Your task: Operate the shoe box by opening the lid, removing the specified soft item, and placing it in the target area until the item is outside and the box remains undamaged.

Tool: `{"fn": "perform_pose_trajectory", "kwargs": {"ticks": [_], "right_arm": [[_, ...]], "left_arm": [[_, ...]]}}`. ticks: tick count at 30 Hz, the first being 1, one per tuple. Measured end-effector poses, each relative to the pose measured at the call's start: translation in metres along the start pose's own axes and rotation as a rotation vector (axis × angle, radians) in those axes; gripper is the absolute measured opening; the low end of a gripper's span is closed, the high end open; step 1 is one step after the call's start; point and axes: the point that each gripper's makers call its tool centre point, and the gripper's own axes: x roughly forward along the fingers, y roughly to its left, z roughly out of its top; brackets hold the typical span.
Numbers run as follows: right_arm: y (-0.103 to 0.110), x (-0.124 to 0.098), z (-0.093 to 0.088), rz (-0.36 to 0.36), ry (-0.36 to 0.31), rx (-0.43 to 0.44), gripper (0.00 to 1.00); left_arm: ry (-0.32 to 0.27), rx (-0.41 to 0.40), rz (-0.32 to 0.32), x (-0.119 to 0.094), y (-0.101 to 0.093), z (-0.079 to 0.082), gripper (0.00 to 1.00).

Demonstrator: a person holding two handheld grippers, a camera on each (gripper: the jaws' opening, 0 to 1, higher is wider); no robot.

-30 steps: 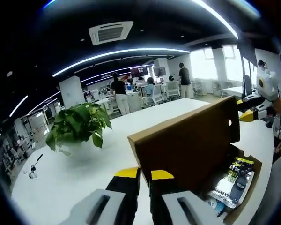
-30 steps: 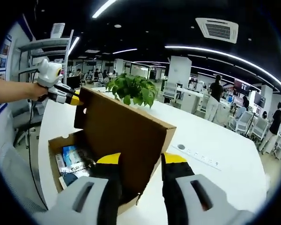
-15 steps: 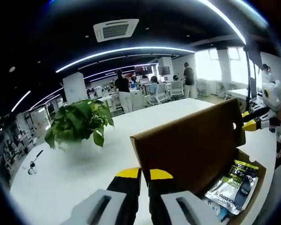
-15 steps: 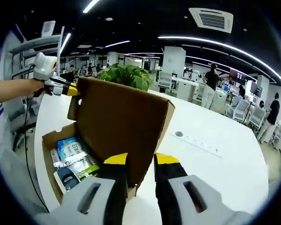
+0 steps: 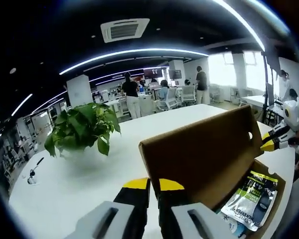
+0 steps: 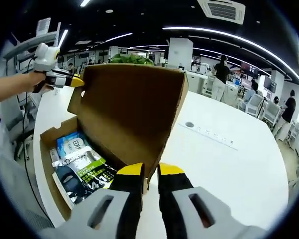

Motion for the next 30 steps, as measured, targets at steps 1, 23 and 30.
{"fn": "perform_pose_trajectory", "kwargs": {"ticks": [1,23,30], "right_arm": [[0.0,0.0,-0.001,-0.001,0.001,0.006,0.07],[-0.008,0.014,-0.003,-0.027,0.024,0.006,0.02],[-0.011,0.021,-0.003,-0.017,0.037,-0.011,0.02]], "left_arm": [[0.001,-0.001,0.0,0.001,0.0,0.0,0.04],[0.084,-0.051,0.022,0.023,-0.002,-0.027,0.09],[0.14,-0.09,0.038,0.01,-0.006,-0.055,0.09]]}}
